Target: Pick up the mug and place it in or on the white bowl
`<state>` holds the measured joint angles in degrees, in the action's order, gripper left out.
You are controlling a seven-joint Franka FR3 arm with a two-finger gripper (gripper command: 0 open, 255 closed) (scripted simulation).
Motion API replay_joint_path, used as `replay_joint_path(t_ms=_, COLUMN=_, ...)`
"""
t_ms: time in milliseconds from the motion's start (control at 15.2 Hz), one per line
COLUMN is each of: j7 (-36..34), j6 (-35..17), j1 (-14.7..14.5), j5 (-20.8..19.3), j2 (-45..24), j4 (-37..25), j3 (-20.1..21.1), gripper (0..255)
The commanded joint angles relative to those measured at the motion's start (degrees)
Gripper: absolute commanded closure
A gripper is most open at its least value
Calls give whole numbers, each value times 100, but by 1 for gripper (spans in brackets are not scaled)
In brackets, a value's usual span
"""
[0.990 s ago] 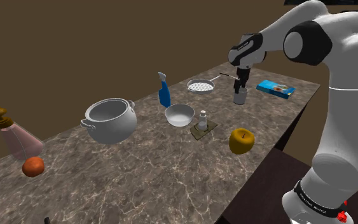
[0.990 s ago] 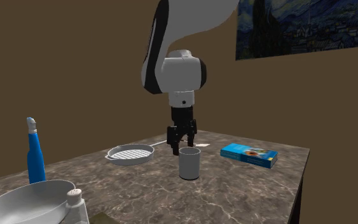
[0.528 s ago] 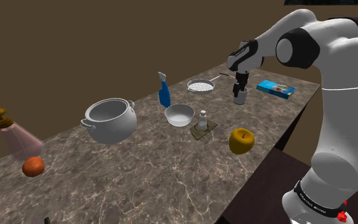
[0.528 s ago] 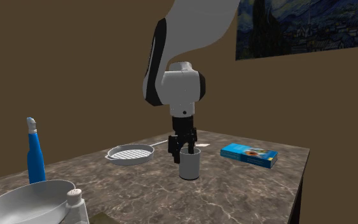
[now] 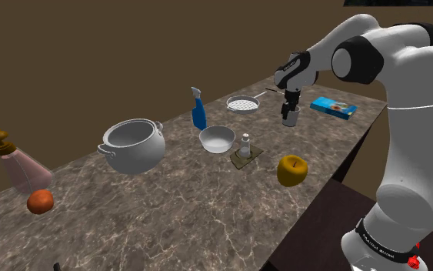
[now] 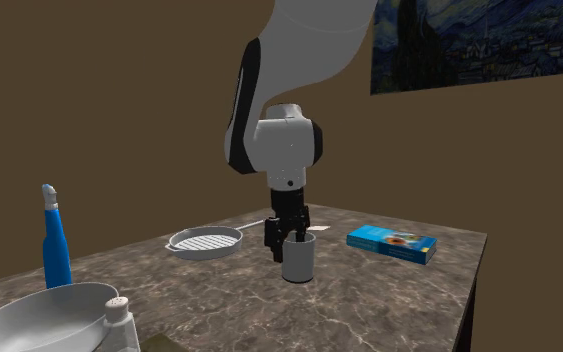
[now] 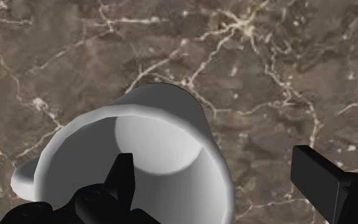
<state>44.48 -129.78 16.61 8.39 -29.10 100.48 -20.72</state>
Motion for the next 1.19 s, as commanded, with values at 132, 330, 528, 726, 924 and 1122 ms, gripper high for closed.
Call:
replay_joint_path(t_ms=132, j7=0, j6=0, j1=0, j5=0, j2=0, j4=0, j3=0, gripper=255)
replay_joint_path(t_ms=330, j7=0, j6=0, j1=0, j5=0, j2=0, j4=0, j3=0, gripper=255)
replay_joint_path(t_ms=528, j7=0, j6=0, j1=0, j5=0, j2=0, j4=0, j3=0, gripper=255)
replay_joint_path(t_ms=726, j7=-8, j6=57, j1=-8, j5=-17, j2=43, j4=-16, j3=-11, gripper=255)
replay_joint_path(t_ms=924, j7=-31, j6=235, j1=-29, j5=-68, j2=165, j4=-77, j3=-43, gripper=255)
replay_joint_path(t_ms=1122, j7=-53, j6=417, j1=-48, j5=-116, j2=280, j4=-150, j3=-71, gripper=255)
